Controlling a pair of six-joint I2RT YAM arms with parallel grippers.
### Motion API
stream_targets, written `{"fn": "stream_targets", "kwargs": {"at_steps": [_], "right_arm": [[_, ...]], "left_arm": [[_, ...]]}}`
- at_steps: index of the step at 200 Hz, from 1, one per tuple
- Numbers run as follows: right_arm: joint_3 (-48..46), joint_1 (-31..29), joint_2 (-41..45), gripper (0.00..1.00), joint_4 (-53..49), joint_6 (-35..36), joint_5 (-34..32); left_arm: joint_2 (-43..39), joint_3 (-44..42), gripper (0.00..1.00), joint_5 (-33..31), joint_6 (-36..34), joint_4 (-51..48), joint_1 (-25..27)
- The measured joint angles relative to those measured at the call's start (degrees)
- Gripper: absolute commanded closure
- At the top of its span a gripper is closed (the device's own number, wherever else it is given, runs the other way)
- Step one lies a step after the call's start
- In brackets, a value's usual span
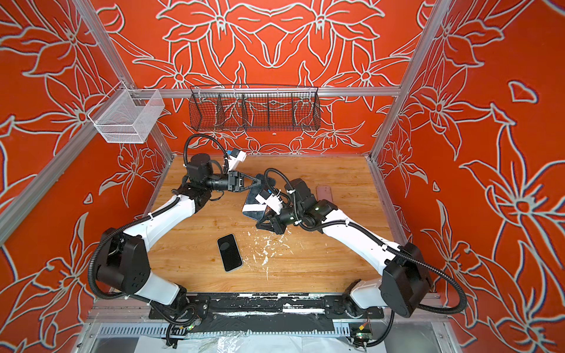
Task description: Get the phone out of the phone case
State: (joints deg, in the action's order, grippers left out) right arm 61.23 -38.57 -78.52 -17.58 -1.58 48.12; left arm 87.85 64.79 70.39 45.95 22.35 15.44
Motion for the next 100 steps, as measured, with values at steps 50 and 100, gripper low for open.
{"fn": "stream_targets", "kwargs": {"at_steps": [50,100], "right_arm": [[-0.02,0.39,0.52,0.85,0.28,-0.5,-0.04],[-1.27,1.55,1.44,0.85,1.6,-2.34,0.83]], "left_arm": [[0.0,-0.04,1.0,-0.17,0.57,0.63,0.07],[-0.07,-0.5,1.0,-1.49,1.9,3.17,1.03]]}}
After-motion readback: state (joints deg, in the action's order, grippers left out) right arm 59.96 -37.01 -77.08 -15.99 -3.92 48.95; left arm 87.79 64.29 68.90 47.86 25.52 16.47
